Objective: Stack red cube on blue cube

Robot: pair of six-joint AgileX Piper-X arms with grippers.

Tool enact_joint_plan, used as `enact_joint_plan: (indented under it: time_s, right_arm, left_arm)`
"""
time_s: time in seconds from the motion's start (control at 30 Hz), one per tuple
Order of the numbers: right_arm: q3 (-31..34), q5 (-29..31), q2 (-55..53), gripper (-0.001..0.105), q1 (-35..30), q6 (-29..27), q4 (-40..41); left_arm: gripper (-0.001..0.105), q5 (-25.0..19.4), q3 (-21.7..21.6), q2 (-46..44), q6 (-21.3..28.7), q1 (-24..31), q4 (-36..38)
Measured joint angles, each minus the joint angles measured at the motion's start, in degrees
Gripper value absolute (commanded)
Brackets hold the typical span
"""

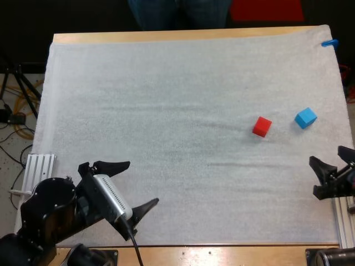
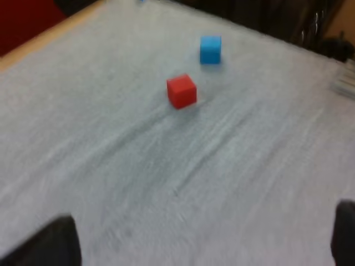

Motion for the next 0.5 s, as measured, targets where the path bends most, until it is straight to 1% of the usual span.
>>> enact_joint_plan:
  time_s: [0.1,0.2,0.27,0.4,0.5]
  right_arm:
    - [-0.29,0.47,3.51,0.061,2.16,-0.14,-0.25]
    - [-0.71,3.95,7.33,0.061,5.03,-0.55,-1.38]
    - [-1.75,7.90,10.97,0.061,7.63,-1.28,-2.71]
    - [-3.99,11.22,17.78,0.061,10.81,-1.65,-5.05]
    - [-6.09,15.07,25.32,0.061,12.53,-1.36,-5.52]
  left_arm:
    - [0.087,-0.78,0.00,0.32,0.00,0.00,-0.42]
    - [0.087,-2.60,0.00,0.33,0.00,0.00,-1.18]
    - [0.087,-4.37,0.00,0.33,0.00,0.00,-1.36]
    - [0.087,-5.11,0.00,0.33,0.00,0.00,-1.47]
    - [0.087,-5.06,0.00,0.33,0.00,0.00,-1.43]
